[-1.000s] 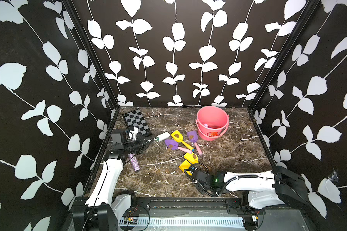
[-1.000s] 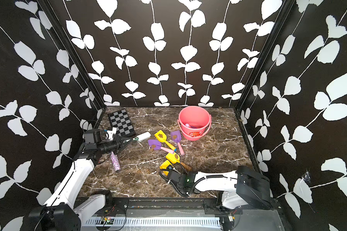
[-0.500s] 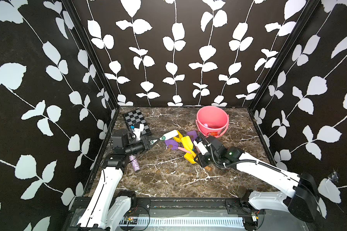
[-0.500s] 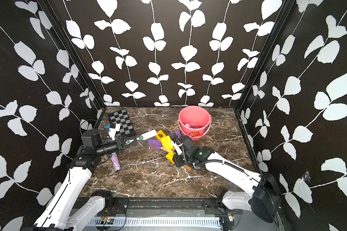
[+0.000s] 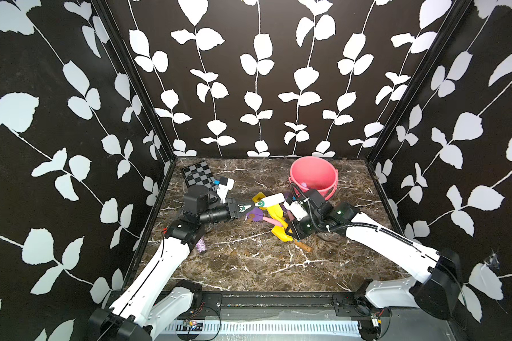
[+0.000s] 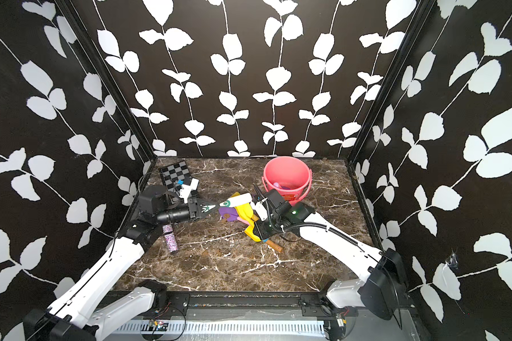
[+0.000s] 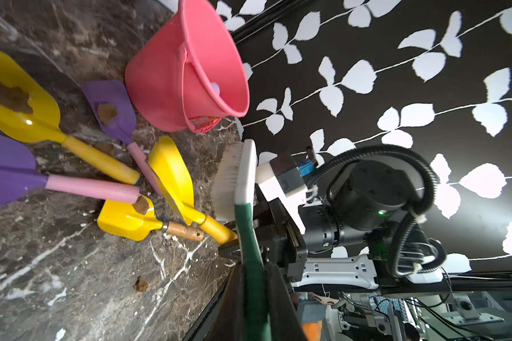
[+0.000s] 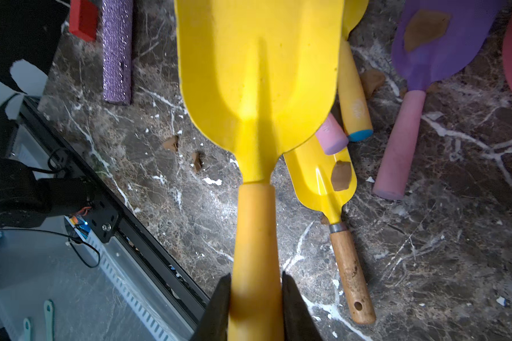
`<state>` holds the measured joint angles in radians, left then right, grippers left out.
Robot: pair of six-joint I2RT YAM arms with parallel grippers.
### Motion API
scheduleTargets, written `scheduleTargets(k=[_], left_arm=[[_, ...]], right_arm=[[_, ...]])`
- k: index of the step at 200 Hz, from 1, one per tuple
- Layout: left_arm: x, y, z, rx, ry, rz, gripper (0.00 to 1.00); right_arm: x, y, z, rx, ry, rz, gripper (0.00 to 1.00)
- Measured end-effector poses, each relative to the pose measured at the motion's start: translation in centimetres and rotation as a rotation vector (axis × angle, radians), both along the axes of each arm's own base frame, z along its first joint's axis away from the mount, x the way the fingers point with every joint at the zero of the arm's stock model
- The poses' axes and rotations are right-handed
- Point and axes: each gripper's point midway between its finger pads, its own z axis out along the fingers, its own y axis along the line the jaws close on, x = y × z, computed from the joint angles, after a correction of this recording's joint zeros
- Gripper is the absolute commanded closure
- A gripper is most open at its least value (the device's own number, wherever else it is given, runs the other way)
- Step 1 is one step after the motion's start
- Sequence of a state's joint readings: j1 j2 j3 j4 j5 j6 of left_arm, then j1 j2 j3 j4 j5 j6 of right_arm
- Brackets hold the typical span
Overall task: Brush the soil off the hand trowel and place it into the bucket
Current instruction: Brush off the soil from the hand trowel.
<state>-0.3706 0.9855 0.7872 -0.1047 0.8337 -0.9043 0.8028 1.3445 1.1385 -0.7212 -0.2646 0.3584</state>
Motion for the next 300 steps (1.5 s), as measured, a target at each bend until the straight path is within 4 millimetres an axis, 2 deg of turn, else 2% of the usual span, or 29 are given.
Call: scheduleTargets(k=[38,63,92,150,178,192,210,235,246,270,300], left_arm=[[0.7,0.1,-3.5,0.052,0.119,0.043,1.00],[0.9,0.2,-4.8,0.070,0.166,0.053,1.00],[1.8,1.5,-5.0,0.070,0.180,0.103,1.00],[4.4,7.2,-5.7,0.101,0.215,0.282,1.00],[4.6,8.0,-4.2,0.094,0.161,0.300,1.00],[4.3,8.0,-2.8,0.112,0.095,0.286,1.00],[3.6,8.0,-0.7,0.215,-0.035,0.266,1.00],[1.4,6.3,1.2,0.406,-0.248,0.153,1.00],[0.3,5.4,1.1,0.473,-0.316,0.084,1.00],[-1.9,4.1,-0.5,0.610,-0.444,-0.080,1.00],[-4.3,2.7,-1.0,0.720,-0.687,-0.265,1.00]], right_arm=[[0.2,0.5,0.7,-0.007,-0.052,0.024,1.00],[0.3,0.4,0.6,-0.029,-0.076,0.029,1.00],[0.3,0.4,0.6,-0.042,-0.099,0.041,1.00],[-0.2,-0.1,1.3,-0.032,-0.148,0.048,1.00],[0.2,-0.3,1.7,-0.008,-0.141,0.024,1.00],[0.9,-0.9,1.7,0.017,-0.104,-0.020,1.00],[2.1,-2.0,2.0,0.051,-0.056,-0.090,1.00],[3.3,-2.6,3.6,0.123,0.008,-0.153,1.00],[3.5,-2.0,4.7,0.164,0.028,-0.153,1.00],[3.3,-0.5,6.3,0.243,0.093,-0.134,1.00],[2.6,1.2,6.2,0.300,0.228,-0.135,1.00]])
